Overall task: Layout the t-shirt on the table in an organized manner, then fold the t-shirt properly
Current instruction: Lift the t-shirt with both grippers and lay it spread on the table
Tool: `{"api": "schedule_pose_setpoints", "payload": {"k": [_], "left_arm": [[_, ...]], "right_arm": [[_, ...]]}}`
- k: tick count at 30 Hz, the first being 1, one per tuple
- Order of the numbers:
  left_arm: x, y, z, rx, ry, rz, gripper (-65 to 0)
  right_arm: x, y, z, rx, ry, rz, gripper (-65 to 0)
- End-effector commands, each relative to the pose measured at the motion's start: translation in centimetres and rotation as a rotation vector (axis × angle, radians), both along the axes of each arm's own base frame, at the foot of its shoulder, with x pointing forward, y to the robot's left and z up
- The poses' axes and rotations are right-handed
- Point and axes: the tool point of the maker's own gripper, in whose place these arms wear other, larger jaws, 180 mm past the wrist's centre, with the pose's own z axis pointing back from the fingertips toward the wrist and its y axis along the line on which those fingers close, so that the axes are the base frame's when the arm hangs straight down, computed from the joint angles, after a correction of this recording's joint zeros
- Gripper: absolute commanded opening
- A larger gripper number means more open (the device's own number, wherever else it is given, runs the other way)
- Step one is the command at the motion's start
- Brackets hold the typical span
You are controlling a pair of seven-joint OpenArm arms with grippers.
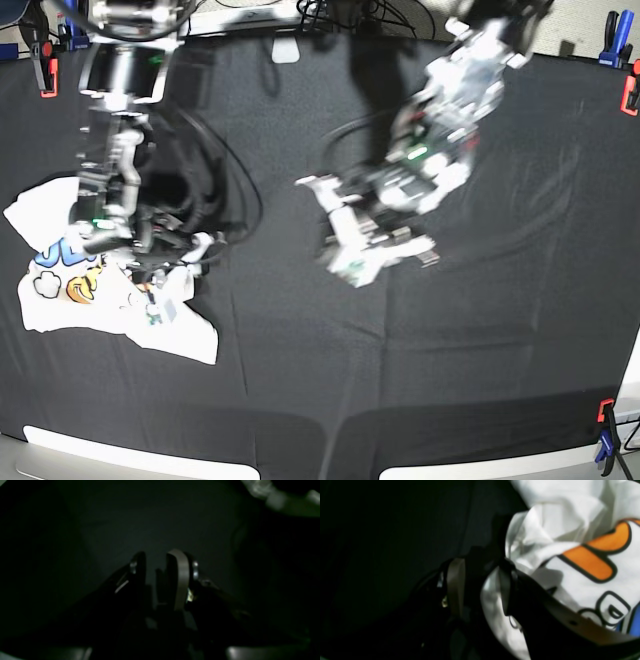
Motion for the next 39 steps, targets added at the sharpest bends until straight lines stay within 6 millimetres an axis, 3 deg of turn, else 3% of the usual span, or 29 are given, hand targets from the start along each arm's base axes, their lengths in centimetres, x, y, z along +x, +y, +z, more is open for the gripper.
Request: {"api": "schedule_pose_setpoints", "payload": {"k": [1,6,10,18,20,22,26,28,30,34,36,39], "left_arm": [[0.5,0.4,1.6,-0.02,-0.054,0.01,-48.6],[-0.5,4.1,1.0,0.025,-0.061,0.048,-48.6],[-0.7,5.8,0.4,0.054,-0.052,0.069,-48.6],[-0.5,6.0,0.8,0.047,-0.076,0.07,-48.6],[-0.5,6.0,0.8,0.047,-0.076,0.07,-48.6],[-0.5,6.0,0.8,0.048,-0.076,0.07,-48.6],[-0.5,6.0,0.8,0.048,-0.076,0.07,-48.6],[-0.5,6.0,0.8,0.048,-0.077,0.07,-48.6],[-0.5,6.0,0.8,0.048,-0.077,0.07,-48.6],[-0.1,7.0,0.8,0.056,-0.074,0.096,-48.6],[0.4,8.7,0.8,0.07,-0.066,0.143,-48.6],[0.8,12.8,0.7,0.068,-0.057,0.254,-48.6]], "right_arm": [[1.2,-0.5,1.7,-0.016,-0.056,-0.019,-42.7],[1.0,-3.1,1.4,-0.11,-0.036,-0.116,-42.7],[0.0,-3.2,0.6,-0.113,0.03,-0.131,-42.7],[-0.6,-3.2,-0.7,-0.108,0.073,-0.137,-42.9],[-0.9,-3.2,-1.9,-0.101,0.107,-0.137,-50.3],[-0.6,-3.1,-2.6,-0.087,0.094,-0.133,-62.7],[1.2,-1.8,-1.3,-0.05,-0.033,-0.116,-65.0],[1.9,0.6,0.2,-0.026,-0.089,-0.049,-65.0],[2.3,4.5,2.0,0.003,-0.151,0.074,-65.0],[1.5,15.3,6.3,0.163,-0.293,0.414,-65.0],[-0.1,20.2,7.2,0.209,-0.309,0.571,-65.0],[-2.6,24.8,6.7,0.206,-0.283,0.715,-65.0]]}}
